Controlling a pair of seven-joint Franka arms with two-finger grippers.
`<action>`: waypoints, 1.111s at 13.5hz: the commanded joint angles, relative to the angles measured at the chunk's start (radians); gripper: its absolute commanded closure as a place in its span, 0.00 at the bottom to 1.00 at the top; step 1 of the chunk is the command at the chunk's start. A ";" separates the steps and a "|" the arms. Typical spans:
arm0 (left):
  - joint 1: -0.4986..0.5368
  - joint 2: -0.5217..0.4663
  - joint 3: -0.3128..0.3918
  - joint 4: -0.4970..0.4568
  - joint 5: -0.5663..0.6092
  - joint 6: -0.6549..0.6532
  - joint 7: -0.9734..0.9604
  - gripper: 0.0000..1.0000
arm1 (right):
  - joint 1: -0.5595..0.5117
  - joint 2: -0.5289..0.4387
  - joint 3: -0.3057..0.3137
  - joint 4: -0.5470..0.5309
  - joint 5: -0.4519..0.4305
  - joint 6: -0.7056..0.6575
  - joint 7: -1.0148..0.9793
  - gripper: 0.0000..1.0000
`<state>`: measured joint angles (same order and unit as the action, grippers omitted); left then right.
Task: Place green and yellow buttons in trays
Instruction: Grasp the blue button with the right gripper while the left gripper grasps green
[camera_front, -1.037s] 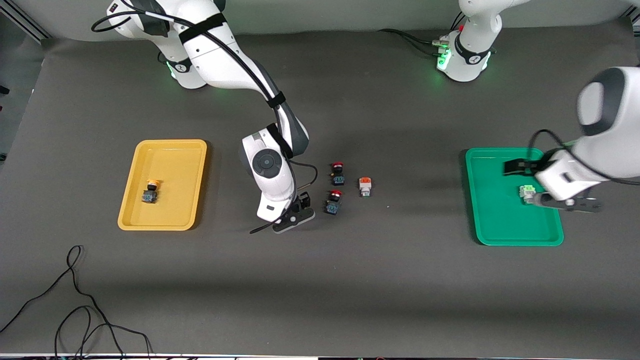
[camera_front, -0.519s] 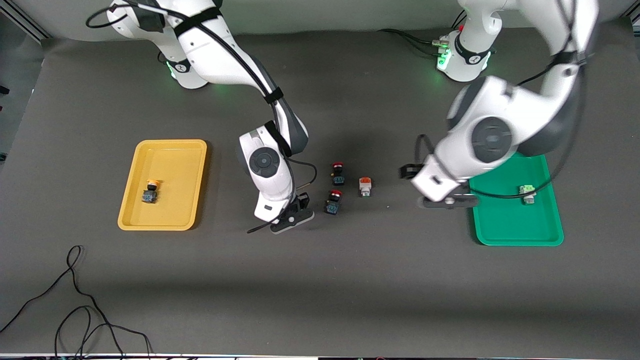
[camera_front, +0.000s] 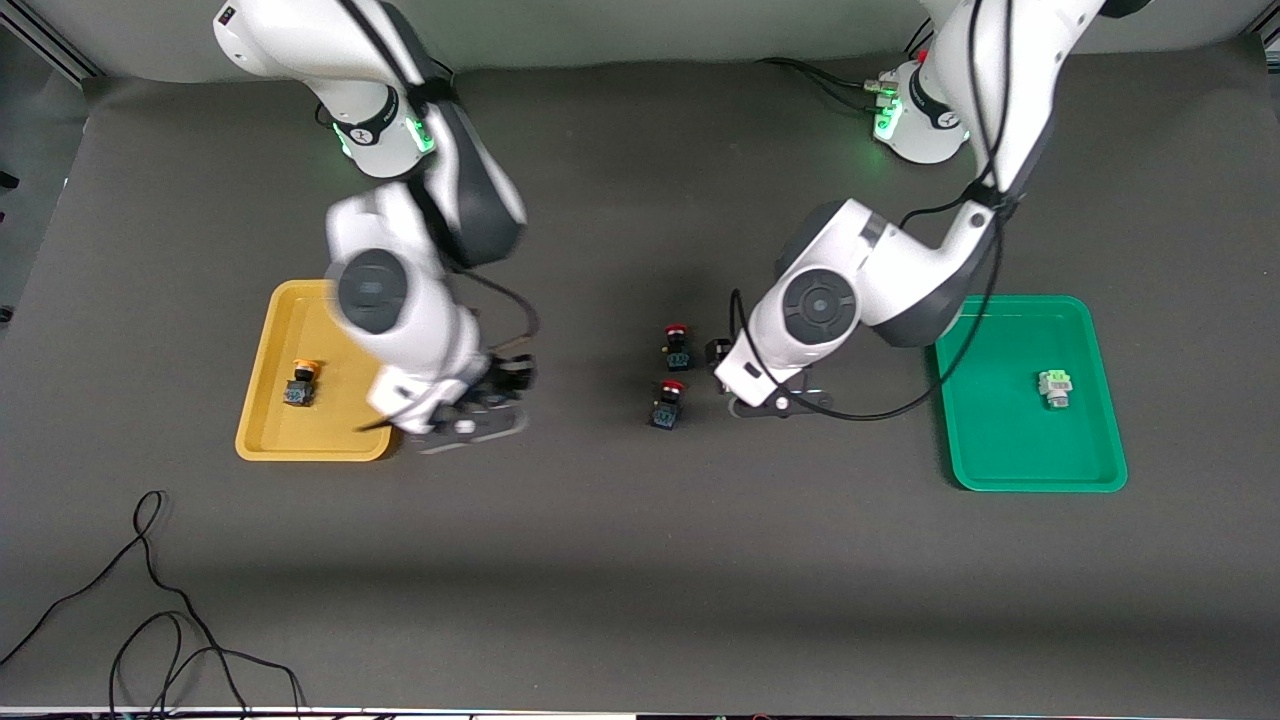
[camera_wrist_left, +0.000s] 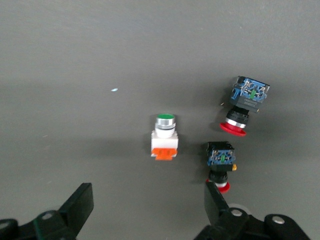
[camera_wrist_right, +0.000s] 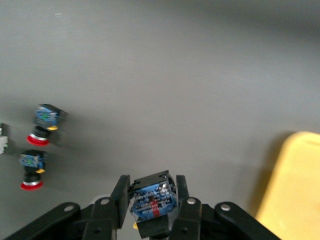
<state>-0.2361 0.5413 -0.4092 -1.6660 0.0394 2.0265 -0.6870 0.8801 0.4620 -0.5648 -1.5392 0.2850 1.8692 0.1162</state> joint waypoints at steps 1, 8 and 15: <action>-0.035 0.032 0.018 -0.070 0.028 0.122 -0.035 0.01 | 0.010 -0.064 -0.131 -0.053 -0.010 -0.074 -0.030 0.72; -0.042 0.098 0.023 -0.110 0.145 0.196 -0.042 0.01 | 0.003 -0.117 -0.348 -0.397 0.006 0.141 -0.346 0.72; -0.045 0.140 0.044 -0.101 0.148 0.284 -0.112 0.01 | -0.001 0.084 -0.333 -0.588 0.320 0.404 -0.605 0.72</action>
<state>-0.2640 0.6823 -0.3686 -1.7721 0.1736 2.3017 -0.7416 0.8716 0.4930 -0.8852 -2.1421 0.5180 2.2659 -0.4086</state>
